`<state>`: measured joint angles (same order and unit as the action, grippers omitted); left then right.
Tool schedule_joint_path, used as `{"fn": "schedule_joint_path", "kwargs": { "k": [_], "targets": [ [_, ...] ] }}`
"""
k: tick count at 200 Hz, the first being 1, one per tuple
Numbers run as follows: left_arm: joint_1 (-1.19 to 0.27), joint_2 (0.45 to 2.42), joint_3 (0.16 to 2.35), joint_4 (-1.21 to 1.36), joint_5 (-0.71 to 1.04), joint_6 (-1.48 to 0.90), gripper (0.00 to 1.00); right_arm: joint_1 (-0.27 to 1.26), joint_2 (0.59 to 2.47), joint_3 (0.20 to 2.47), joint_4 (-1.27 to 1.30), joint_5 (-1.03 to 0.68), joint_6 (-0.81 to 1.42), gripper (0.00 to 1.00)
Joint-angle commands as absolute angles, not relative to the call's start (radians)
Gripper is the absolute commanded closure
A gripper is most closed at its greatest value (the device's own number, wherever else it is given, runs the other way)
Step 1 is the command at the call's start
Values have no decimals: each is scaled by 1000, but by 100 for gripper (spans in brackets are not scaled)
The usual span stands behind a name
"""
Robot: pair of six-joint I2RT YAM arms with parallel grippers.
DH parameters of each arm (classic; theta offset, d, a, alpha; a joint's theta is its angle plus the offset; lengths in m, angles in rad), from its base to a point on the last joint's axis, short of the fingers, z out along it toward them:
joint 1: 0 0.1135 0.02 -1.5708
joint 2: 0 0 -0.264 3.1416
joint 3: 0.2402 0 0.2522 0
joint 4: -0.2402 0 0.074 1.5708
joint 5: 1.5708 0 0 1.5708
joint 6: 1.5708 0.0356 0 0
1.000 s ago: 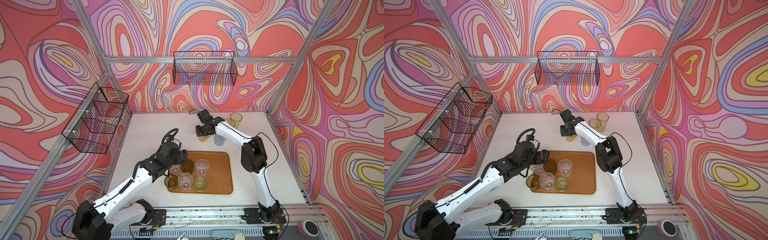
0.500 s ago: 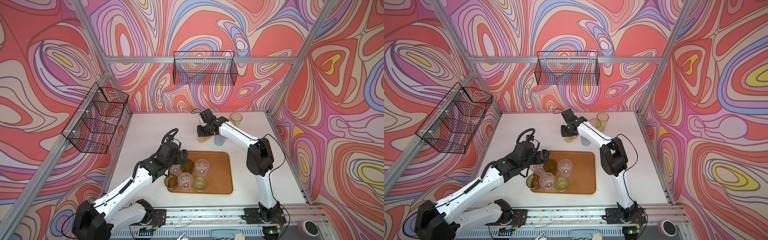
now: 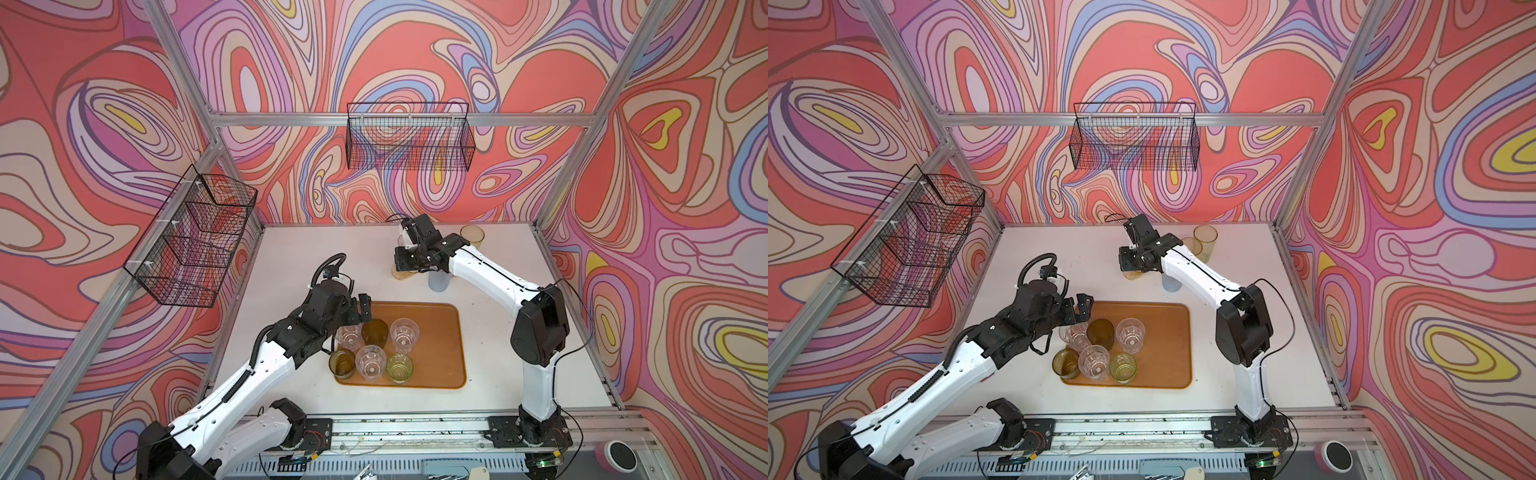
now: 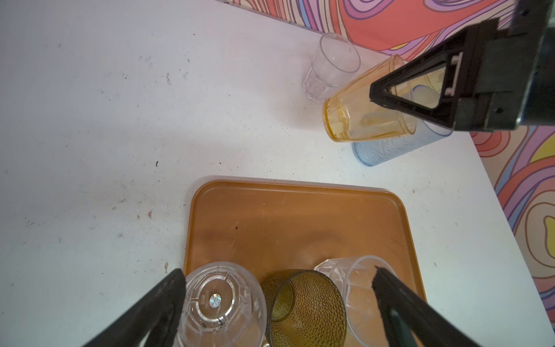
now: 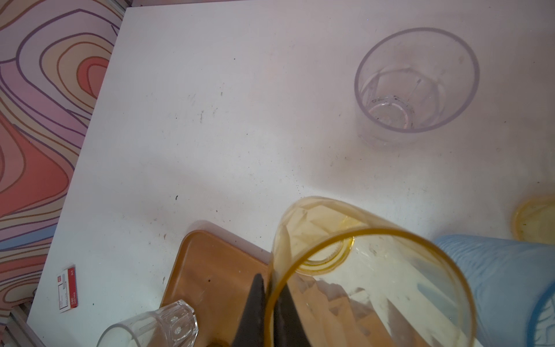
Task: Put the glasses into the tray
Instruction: 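Lift the yellow glass with the right gripper and carry it toward the tray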
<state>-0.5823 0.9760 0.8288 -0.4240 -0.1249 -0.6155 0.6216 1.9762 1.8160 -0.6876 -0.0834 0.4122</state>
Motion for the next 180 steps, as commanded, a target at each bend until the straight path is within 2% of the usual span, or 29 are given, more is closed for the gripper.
{"fn": "schedule_joint_path", "kwargs": {
  "k": [1,120,180],
  "targets": [
    [-577,944,850,-467,-137,-652,0,640,1901,1792,-661,-84,406,100],
    [-577,934,786,-448,-60,-689,0,684,1680,1682,-744,-77,475,100],
    [-577,955,710,-328,71,-718,0,694,1586,1639,-807,-60,506,100]
  ]
}}
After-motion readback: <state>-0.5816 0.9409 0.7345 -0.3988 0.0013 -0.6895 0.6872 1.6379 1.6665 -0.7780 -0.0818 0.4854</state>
